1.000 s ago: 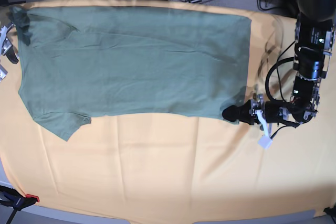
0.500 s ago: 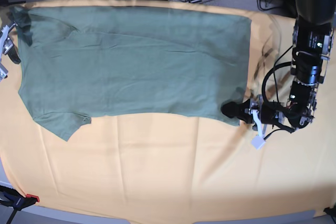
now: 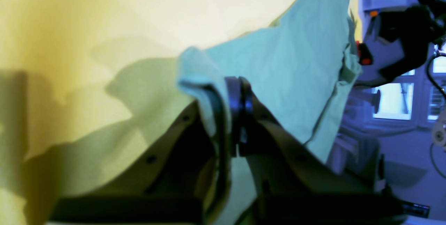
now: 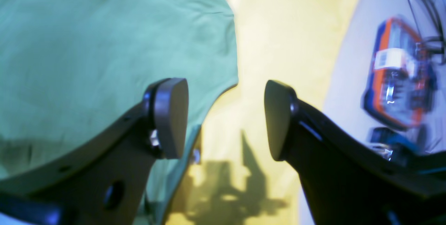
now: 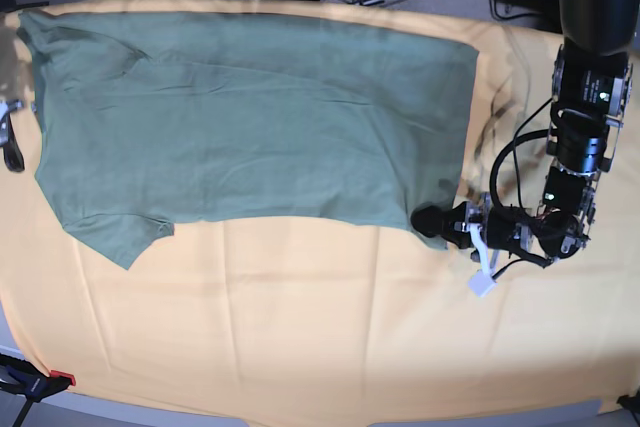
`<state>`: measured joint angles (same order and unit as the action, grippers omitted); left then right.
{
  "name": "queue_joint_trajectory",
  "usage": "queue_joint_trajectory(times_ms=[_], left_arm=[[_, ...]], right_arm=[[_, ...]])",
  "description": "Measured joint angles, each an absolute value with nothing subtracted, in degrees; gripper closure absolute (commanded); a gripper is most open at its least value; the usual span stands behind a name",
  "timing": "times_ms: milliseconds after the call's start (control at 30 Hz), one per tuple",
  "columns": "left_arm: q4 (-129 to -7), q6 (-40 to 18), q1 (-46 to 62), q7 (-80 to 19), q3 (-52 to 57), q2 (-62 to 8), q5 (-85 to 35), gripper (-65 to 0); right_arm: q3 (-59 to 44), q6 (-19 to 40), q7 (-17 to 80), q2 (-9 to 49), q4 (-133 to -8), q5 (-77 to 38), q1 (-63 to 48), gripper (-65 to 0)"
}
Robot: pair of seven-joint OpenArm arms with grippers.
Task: Fold the T-shirt properly
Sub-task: 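Grasp the hem corners with both grippers and lift them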
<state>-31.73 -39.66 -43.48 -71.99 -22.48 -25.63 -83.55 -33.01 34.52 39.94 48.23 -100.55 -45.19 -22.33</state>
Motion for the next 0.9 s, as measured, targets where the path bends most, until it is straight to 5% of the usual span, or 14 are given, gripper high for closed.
queue_joint_trajectory(times_ms=[333,667,900], left_arm=[[-31.73,-39.59,-43.53,-70.94,-22.48,-25.65,-83.53,0.0],[-31.75,-39.51,-43.53,-70.91,-22.48,-25.69,-83.48,0.0],[-31.75,-39.53,-43.51,-70.91,-22.48,-25.67,-83.18,0.0]], right_arm=[[-14.17,36.25,41.67,43.07,-74.65,-47.07,4.6,-37.7],[-13.5,36.67,41.76,36.29,-45.6,-44.38,23.62,-37.7],[-13.5,31.57,38.11,34.7,-40.38,-39.86,25.93,-37.7]])
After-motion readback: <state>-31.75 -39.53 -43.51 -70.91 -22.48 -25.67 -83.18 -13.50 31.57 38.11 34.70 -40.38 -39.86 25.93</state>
